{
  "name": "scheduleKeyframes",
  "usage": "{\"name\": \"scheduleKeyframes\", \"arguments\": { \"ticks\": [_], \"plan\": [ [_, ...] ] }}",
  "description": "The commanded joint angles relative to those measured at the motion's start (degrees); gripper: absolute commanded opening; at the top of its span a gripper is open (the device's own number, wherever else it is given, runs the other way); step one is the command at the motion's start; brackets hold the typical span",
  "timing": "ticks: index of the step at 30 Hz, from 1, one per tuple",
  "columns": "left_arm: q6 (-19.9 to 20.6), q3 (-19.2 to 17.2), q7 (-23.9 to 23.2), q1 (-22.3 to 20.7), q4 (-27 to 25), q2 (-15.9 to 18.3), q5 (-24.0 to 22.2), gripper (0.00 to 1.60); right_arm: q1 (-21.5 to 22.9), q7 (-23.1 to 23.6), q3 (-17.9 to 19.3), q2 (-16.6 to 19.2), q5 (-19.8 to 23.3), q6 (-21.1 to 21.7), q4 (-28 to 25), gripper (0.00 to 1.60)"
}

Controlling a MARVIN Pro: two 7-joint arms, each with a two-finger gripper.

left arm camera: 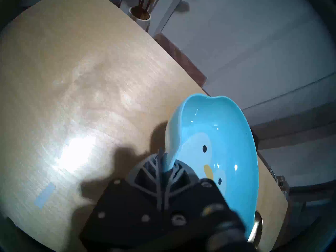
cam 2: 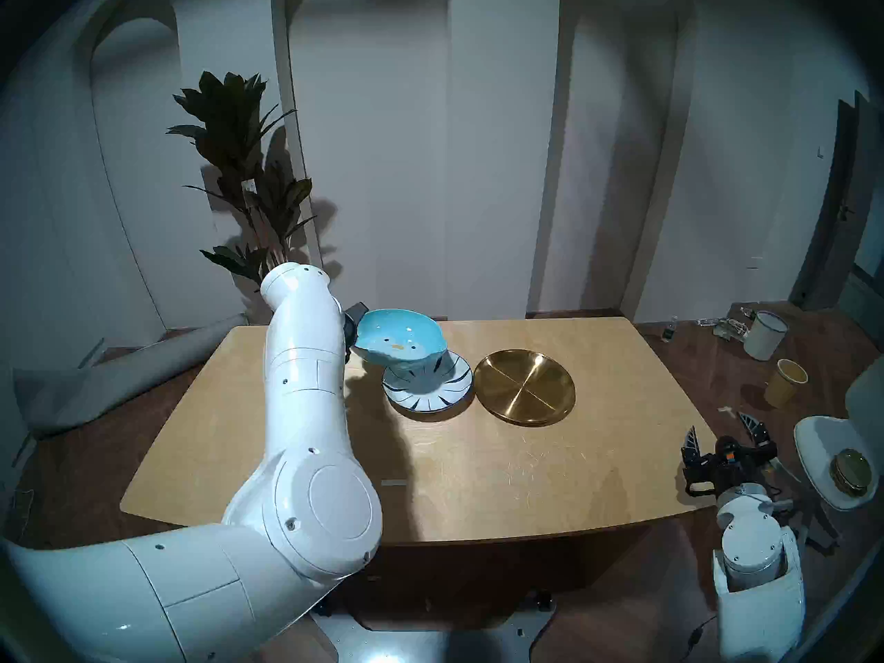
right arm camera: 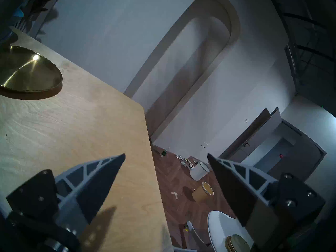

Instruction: Stack the plates into one stack

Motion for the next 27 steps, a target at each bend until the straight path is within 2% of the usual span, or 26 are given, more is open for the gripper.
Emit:
{"name": "scheduleKeyframes", "arguments": {
  "ticks": [1,27],
  "plan": [
    [-0.11,2.67,-0.43,-1.12,-0.09,0.02,-1.71,0.00,0.39,0.01,0.59,0.57,0.03,-0.09,-0.43,1.60],
    [-0.11,9.17,-0.85,1.12,1.41,0.02,-8.17,0.00,0.71,0.15,0.40,0.50,-1.49,-0.12,1.92,1.60]
  ]
}}
